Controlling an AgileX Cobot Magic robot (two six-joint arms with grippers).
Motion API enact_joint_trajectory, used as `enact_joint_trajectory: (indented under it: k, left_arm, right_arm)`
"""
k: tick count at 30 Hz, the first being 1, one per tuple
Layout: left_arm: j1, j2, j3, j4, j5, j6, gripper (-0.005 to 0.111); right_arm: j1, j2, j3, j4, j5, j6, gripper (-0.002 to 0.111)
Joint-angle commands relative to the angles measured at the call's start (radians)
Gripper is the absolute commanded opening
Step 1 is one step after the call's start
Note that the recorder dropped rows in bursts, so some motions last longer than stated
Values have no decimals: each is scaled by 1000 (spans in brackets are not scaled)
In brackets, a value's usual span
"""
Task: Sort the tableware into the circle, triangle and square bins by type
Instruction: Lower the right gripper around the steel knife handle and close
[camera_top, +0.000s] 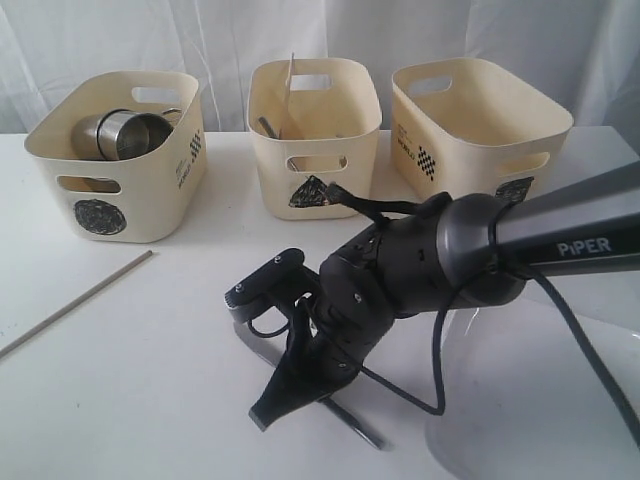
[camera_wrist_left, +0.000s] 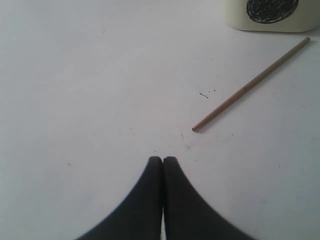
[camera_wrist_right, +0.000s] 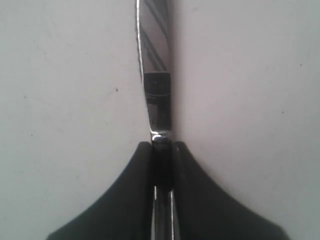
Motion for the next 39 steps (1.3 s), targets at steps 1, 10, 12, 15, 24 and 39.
enact_joint_trajectory:
  k: [1,10,12,15,24,39]
  left_arm:
    - [-6,-5,4,2,-1,-3,0]
    - [-6,-5,4,2,-1,-3,0]
    - [-6,-5,4,2,-1,-3,0]
    - [-6,-5,4,2,-1,-3,0]
    - [-6,-5,4,2,-1,-3,0]
    - [-6,-5,4,2,-1,-3,0]
  right_arm:
    - [2,36,11,-12,1,16,0]
    - [2,36,11,-12,44,16,25]
    - [2,36,11,-12,46,16,30]
    - [2,36,11,-10,46,16,30]
    - [2,59,11,-10,58,12,22]
    - [2,88,11,74,249,-89,22]
